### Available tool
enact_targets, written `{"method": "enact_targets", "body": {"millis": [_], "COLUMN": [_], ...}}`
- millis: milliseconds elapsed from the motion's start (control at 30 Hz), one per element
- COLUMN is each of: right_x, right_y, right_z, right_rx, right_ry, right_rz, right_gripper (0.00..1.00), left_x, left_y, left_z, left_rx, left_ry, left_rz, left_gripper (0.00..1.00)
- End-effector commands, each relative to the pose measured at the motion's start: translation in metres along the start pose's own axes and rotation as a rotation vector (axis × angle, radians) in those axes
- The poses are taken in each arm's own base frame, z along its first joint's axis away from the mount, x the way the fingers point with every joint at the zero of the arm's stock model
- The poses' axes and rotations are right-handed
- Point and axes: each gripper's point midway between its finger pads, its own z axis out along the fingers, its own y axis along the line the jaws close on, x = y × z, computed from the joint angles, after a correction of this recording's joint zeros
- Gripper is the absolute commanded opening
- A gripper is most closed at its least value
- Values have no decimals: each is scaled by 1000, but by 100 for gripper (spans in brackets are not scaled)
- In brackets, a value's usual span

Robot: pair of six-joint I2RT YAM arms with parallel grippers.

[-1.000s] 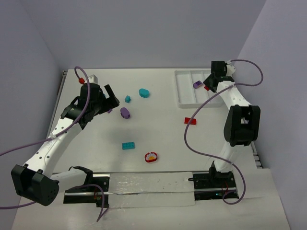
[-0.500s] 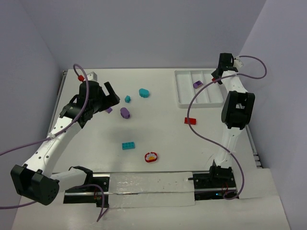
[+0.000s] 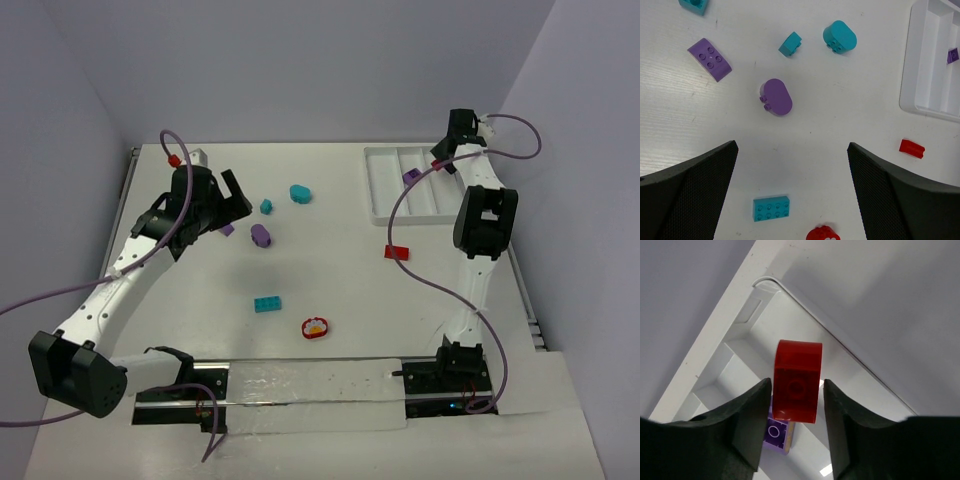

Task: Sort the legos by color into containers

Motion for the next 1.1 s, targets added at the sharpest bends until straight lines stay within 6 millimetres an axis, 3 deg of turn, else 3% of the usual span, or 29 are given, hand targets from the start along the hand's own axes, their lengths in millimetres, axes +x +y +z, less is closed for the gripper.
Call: {"method": "enact_targets", "body": {"millis": [0, 167, 233, 333, 367, 433, 533, 633, 667, 700, 733, 833, 900, 967, 1067], "right_x": [-6, -6, -10, -17, -30, -29, -34, 5, 5, 10, 52, 90, 126, 142, 173], "right_y": [22, 29, 33, 33, 42, 40, 39, 19, 19, 22, 5, -13, -40, -48, -71], "right_z": [-4, -8, -18, -44, -59, -80, -139, -171, -196, -199, -209, -238, -239, -246, -239], "right_rx": [-48, -67, -80, -95, -124, -140, -193, -212, -253, -266, -258, -249, -233, -265, -256], "right_ry": [-21, -17, -20, -35, -65, -81, -112, -57, -72, -71, -16, -12, 52, 88, 155], "right_rz": [-10, -25, -26, -32, -26, -47, -87, -161, -172, -182, -246, -325, -350, -345, -373], "right_gripper": [60, 80, 81, 81, 81, 81, 82, 82, 82, 82, 82, 86, 87, 88, 92], "left_x": [-22, -24, -23, -23, -23, -21, -21, -20, -19, -19, -18, -16, -14, -14, -13], "left_y": [-14, -14, -13, -12, -11, -9, -10, -11, -11, -11, -11, -12, -13, -11, -11], "left_z": [-6, -8, -9, -13, -13, -16, -21, -24, -25, -25, -26, -26, -26, -26, -26], "left_rx": [34, 37, 35, 33, 32, 34, 46, 61, 64, 63, 68, 77, 80, 73, 73], "left_ry": [-60, -66, -64, -70, -68, -70, -78, -77, -75, -73, -70, -66, -60, -60, -58], "left_rz": [10, 11, 12, 9, 10, 8, 1, -4, -6, -6, -7, -6, -4, -2, -2], "left_gripper": [99, 99, 99, 99, 99, 99, 99, 99, 99, 99, 99, 99, 99, 99, 99]}}
